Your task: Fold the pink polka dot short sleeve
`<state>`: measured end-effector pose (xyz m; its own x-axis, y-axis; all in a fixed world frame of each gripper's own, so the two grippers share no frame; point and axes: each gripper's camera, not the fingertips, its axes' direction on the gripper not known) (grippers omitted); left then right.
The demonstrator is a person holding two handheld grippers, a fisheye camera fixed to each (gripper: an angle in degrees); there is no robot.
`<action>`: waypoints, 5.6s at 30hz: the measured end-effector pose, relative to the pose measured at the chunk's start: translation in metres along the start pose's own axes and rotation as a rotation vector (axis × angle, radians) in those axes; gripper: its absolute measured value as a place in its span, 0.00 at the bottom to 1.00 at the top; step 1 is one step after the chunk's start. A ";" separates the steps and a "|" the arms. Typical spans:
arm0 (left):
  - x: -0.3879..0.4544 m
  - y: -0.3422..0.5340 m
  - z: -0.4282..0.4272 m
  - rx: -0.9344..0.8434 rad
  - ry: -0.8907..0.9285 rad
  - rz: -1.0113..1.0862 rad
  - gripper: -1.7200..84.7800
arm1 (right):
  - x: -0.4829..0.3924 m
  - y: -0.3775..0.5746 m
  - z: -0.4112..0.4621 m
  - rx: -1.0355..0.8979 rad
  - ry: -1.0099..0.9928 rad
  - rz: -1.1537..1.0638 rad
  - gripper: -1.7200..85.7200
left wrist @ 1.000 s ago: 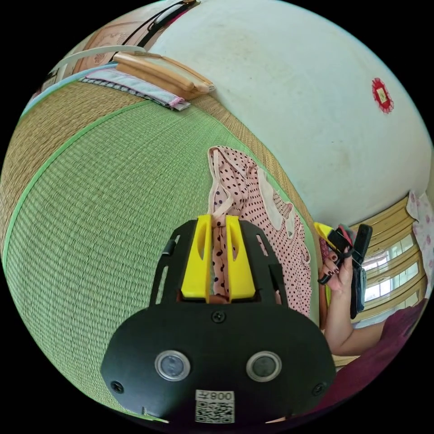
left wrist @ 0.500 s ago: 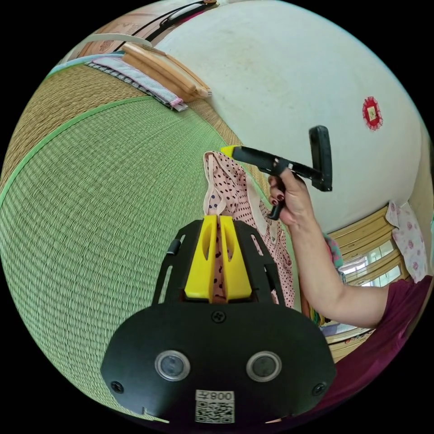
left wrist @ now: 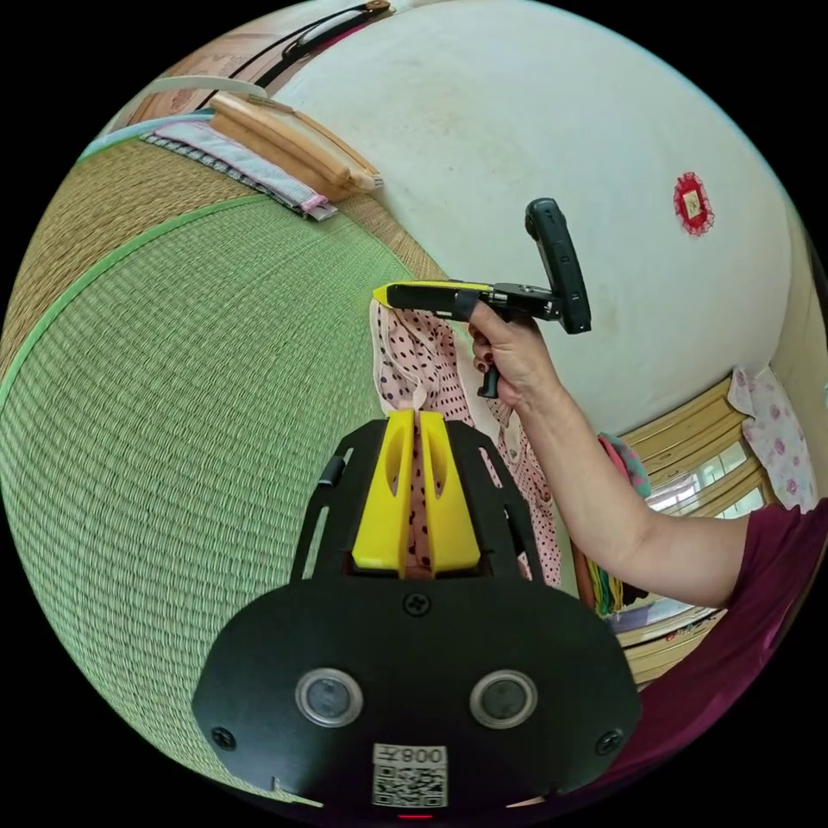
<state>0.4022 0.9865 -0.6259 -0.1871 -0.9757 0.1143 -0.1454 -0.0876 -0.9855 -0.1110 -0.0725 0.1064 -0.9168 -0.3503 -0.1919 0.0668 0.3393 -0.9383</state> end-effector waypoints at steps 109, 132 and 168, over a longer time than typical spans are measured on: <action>0.150 0.246 -0.189 -0.483 -0.078 -0.134 0.12 | -0.098 0.976 -0.431 0.436 -0.329 1.171 0.04; 0.140 0.271 -0.198 -0.560 -0.035 -0.145 0.03 | -0.088 0.956 -0.372 0.189 -0.375 1.175 0.12; 0.130 0.306 -0.294 -0.510 0.032 -0.174 0.02 | -0.075 1.016 -0.353 0.287 -0.673 1.237 0.03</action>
<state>0.0482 0.8916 -0.8752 -0.1467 -0.9482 0.2819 -0.6286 -0.1307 -0.7666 -0.1132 0.6064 -0.7316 0.1391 -0.3323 -0.9329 0.8185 0.5689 -0.0806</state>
